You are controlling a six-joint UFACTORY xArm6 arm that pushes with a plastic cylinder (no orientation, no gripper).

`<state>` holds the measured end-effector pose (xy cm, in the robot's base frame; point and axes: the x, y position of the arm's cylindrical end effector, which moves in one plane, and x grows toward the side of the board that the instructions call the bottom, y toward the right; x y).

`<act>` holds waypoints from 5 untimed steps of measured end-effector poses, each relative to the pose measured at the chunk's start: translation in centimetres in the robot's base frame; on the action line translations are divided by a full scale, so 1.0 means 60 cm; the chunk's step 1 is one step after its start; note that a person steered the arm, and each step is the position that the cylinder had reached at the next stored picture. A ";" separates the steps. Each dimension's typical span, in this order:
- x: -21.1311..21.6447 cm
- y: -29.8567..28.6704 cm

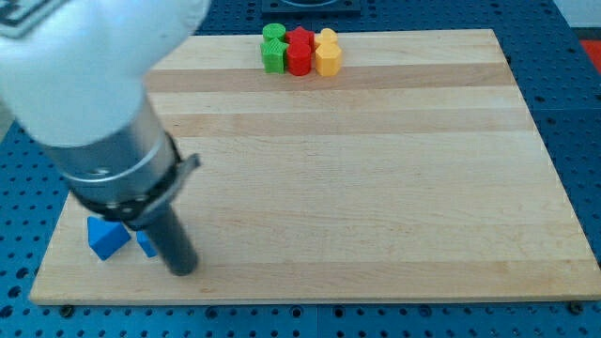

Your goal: Push the yellow hexagon up a bit

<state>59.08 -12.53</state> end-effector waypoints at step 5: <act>-0.430 -0.009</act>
